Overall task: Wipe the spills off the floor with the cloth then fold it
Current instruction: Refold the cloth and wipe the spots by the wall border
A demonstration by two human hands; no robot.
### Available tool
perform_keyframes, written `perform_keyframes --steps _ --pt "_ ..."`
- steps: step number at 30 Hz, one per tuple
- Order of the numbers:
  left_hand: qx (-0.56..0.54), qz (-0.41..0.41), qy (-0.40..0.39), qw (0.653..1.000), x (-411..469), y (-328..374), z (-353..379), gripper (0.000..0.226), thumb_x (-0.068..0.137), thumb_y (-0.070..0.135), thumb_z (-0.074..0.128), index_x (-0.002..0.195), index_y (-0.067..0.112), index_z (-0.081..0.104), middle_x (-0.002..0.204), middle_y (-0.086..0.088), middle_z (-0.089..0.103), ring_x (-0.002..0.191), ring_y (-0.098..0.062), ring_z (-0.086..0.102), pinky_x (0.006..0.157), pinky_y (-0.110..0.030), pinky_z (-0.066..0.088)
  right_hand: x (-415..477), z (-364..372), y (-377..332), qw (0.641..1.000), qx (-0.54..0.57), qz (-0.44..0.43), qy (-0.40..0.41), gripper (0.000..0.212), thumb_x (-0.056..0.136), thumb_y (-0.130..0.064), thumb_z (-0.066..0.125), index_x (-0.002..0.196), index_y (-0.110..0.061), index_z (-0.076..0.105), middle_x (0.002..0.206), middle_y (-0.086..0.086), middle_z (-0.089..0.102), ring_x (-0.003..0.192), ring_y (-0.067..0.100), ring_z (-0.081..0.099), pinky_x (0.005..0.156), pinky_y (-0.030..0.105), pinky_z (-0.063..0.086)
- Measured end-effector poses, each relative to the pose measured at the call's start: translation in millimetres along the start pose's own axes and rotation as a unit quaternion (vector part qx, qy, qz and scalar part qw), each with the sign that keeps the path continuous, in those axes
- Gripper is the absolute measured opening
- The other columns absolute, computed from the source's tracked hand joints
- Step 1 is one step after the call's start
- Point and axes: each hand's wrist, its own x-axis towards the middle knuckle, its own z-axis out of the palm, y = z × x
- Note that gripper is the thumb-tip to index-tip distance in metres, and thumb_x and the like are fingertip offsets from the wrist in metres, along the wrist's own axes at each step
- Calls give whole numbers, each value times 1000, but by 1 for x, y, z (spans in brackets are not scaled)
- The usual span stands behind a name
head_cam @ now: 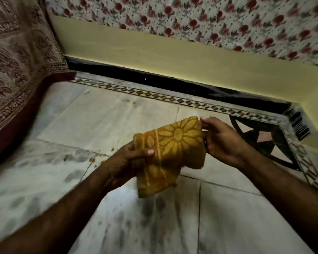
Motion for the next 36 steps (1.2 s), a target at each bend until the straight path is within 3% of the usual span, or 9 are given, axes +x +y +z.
perform_keyframes --steps 4,9,15,17,20,25,31,33,36 --pt "-57 -2 79 995 10 8 -14 42 90 10 63 132 7 61 125 -23 67 116 -42 64 100 -55 51 5 -11 -2 999 10 2 36 34 98 -19 60 124 1 66 98 10 69 89 23 65 84 39 53" --pt "-118 37 198 972 19 15 -29 21 93 20 61 109 10 71 109 -14 72 105 -32 68 82 -42 56 13 -24 -5 994 14 -27 109 17 89 -13 70 105 -4 70 84 2 74 83 17 68 78 32 56" --pt "-84 87 244 962 26 16 -32 10 95 10 59 92 7 68 93 -16 71 93 -34 69 79 -45 57 21 -24 1 998 12 -14 61 58 72 12 73 120 -16 58 95 9 74 90 25 70 79 38 59" --pt "-69 97 275 954 27 20 -35 9 93 6 62 101 6 66 97 -14 70 97 -32 66 73 -40 57 22 -23 2 997 -44 -34 54 47 78 21 65 112 -12 65 91 6 72 89 22 68 79 35 59" --pt "-91 115 284 947 25 21 -38 44 93 1 63 134 13 51 115 -15 63 96 -29 69 80 -47 59 23 -21 5 992 -111 -46 38 41 79 22 64 107 -6 73 102 7 71 95 21 67 81 30 60" --pt "5 141 249 958 21 27 -45 38 91 -3 62 124 17 67 106 -10 68 91 -25 69 71 -36 60 30 -17 18 961 -268 -51 42 48 78 21 65 99 -20 78 106 6 74 102 22 66 91 37 57" --pt "193 169 270 928 15 36 -61 38 71 9 86 105 22 76 101 -7 75 100 -23 71 92 -39 57 29 -19 3 941 -312 -88 97 21 85 2 73 92 -17 79 92 1 75 91 9 65 76 23 48" --pt "278 161 286 903 14 39 -62 43 66 18 91 106 24 76 99 -3 76 96 -18 71 90 -36 57 29 -21 -1 932 -334 -99 102 15 84 -3 77 93 -15 80 106 2 73 102 15 64 82 31 51" --pt "424 164 318 832 12 39 -62 37 69 30 90 103 25 77 93 5 75 91 -12 68 82 -29 53 29 -22 -6 929 -341 -102 105 13 86 -5 74 94 -14 79 119 -4 67 112 11 58 82 27 45"
